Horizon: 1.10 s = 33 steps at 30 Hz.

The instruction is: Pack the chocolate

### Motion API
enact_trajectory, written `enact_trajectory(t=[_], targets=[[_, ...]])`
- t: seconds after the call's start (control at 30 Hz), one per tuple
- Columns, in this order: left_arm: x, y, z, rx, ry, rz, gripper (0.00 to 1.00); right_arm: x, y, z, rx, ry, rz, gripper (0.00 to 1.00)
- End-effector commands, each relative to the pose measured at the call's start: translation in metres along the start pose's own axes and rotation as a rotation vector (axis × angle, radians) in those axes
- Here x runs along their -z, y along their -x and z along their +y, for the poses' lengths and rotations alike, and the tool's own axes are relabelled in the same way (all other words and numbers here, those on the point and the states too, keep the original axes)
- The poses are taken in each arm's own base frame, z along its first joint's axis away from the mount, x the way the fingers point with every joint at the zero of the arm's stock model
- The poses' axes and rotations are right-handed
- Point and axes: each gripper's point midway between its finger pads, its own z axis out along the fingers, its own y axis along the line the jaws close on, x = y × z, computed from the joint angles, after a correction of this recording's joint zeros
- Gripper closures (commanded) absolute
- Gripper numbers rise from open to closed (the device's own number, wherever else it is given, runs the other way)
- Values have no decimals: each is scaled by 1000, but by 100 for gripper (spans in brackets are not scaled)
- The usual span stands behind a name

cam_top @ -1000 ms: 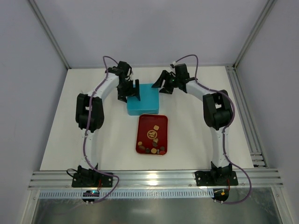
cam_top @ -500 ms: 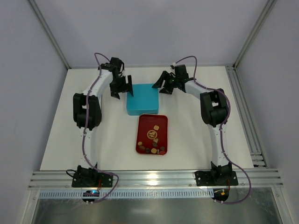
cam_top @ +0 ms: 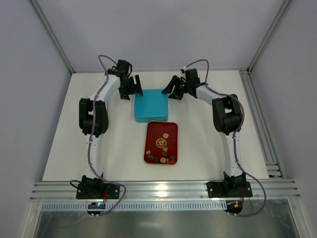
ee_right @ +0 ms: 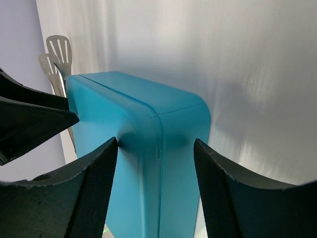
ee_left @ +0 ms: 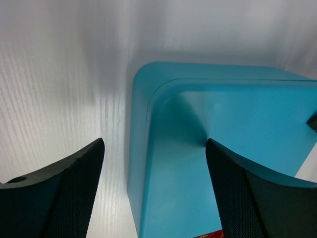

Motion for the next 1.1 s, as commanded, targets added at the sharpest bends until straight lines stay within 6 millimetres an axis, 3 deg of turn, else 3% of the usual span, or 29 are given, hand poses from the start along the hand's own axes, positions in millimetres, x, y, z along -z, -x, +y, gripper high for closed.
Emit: enact_trajectory(t=[0.0,0.4,0.63,1.07], targets=[[-9,18,-2,29,-8,-62,20,-6,-1,-8,20,-21,0,37],[-27,-3,17,78,73,-18,24,-11,-9,-23,2,-61,15,46],[-41,-27,33,88,164,56,28,-10,-14,-35,12,-122,25,52],[-58,-53,42,79,232,139,38,-13,-24,-44,78,-231,58,60]])
